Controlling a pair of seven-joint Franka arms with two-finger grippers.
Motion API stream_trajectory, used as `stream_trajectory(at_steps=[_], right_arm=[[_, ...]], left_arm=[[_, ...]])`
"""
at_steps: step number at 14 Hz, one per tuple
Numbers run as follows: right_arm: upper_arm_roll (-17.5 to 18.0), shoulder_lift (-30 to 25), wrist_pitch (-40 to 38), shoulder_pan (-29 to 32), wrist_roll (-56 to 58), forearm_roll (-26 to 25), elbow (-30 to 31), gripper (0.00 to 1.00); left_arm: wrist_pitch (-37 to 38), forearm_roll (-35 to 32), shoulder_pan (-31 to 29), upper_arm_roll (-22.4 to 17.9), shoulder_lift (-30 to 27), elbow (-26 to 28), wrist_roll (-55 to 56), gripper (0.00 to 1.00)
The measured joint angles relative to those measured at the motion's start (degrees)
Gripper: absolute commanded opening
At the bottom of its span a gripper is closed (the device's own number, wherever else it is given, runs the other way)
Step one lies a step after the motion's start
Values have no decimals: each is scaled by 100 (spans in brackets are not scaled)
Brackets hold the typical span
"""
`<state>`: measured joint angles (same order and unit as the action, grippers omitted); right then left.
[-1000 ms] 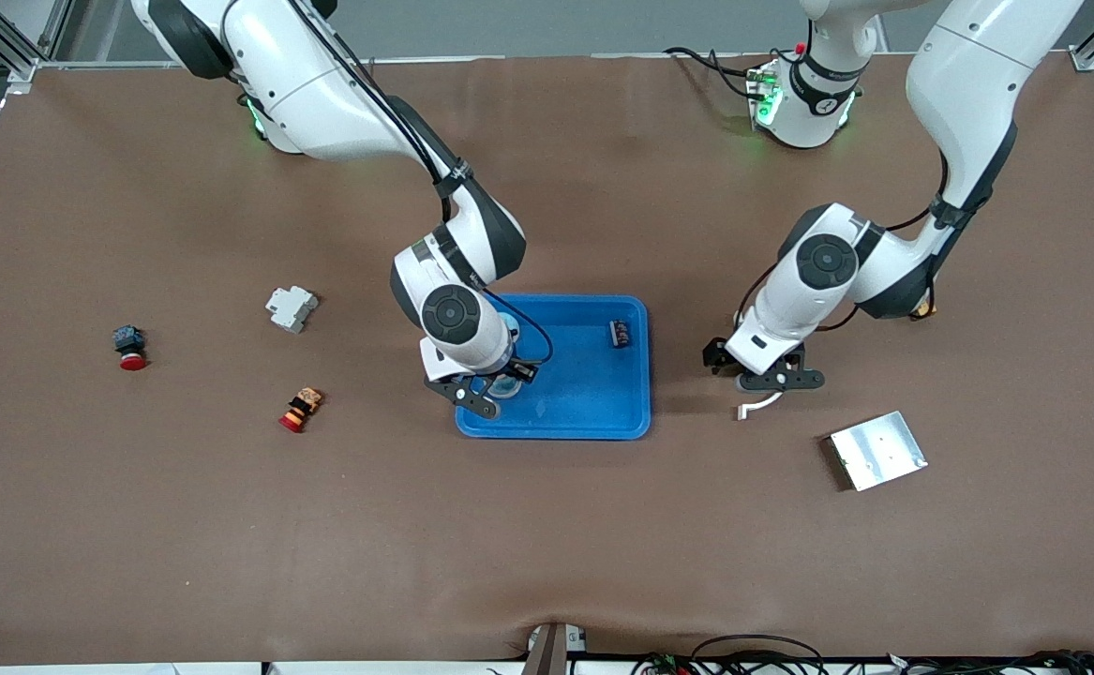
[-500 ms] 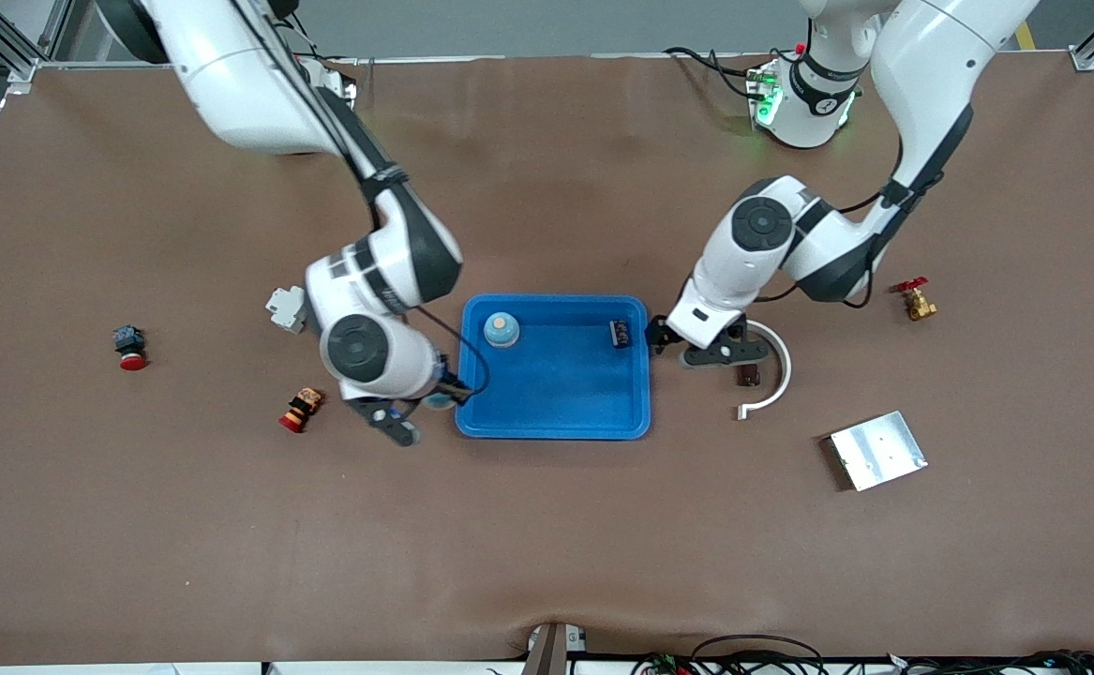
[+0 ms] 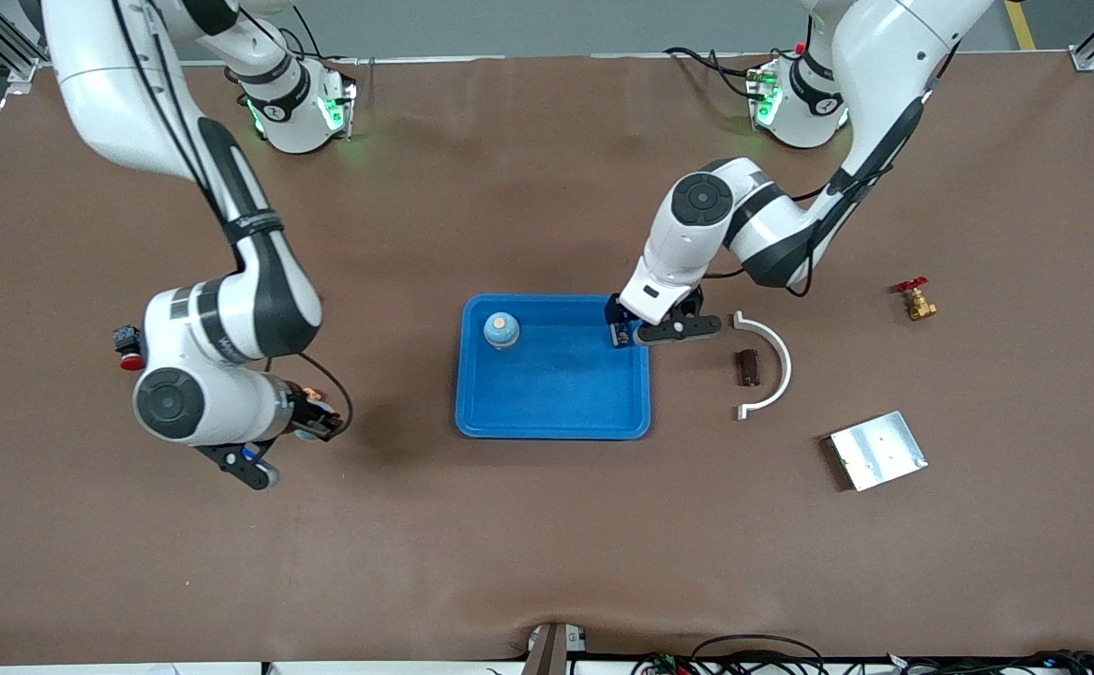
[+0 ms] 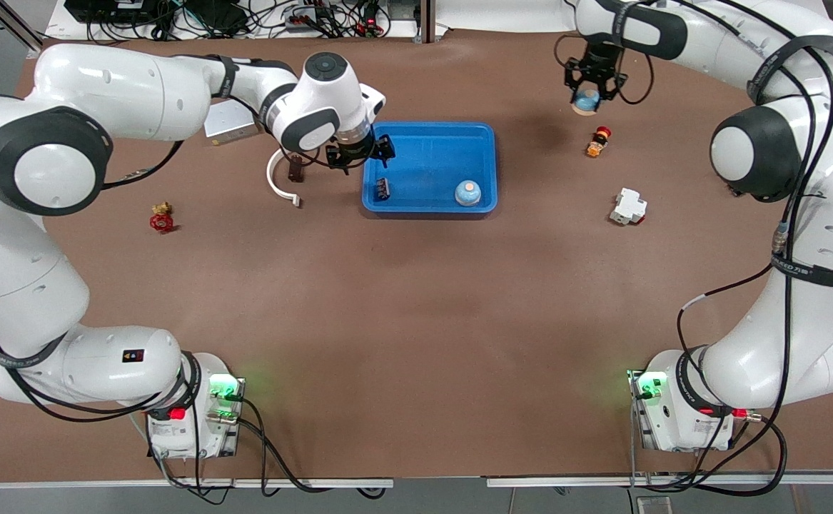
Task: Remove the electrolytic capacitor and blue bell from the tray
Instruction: 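Set the capacitor beside the arc while the right gripper lifts the bell, then return the left gripper to the tray while the right gripper places the bell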
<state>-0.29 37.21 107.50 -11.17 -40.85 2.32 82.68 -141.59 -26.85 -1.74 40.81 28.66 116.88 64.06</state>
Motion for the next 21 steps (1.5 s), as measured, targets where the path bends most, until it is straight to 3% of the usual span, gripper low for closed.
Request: stream_trajectory(at_steps=[3,8,12,13,16,17,18,19,20,21], right_arm=[[-11,-349,179,453,846,-197,649,0],[-14,-936,1018,1392,2353,-220,1785,0],[-4,-1015,1390,1833,2908,-220,2223,0],[0,-1015,1468,1868,2923,-220,2329,13],[13,-1015,1521,1907,2923,-153,2495,33],[14,-1015,1521,1913,2923,-125,2514,54],[14,-1015,1520,1929,2923,-120,2525,56],[14,-1015,1518,1953,2923,-119,2538,68],[14,-1015,1516,1973,2923,-118,2555,100],[14,-1015,1516,1982,2923,-117,2571,100]], left_arm=[[3,0,296,-122,245,-155,138,100],[3,-6,1463,-1060,591,-543,482,100],[3,-17,1667,-1235,796,-704,522,100],[3,-38,1665,-1243,825,-740,522,100],[3,-132,1666,-1248,910,-832,537,100],[3,-142,1666,-1248,933,-851,541,100],[3,-145,1666,-1249,950,-865,541,100],[3,-146,1666,-1249,967,-879,542,100],[3,-146,1666,-1249,984,-894,543,100],[3,-147,1666,-1249,1001,-905,544,100]])
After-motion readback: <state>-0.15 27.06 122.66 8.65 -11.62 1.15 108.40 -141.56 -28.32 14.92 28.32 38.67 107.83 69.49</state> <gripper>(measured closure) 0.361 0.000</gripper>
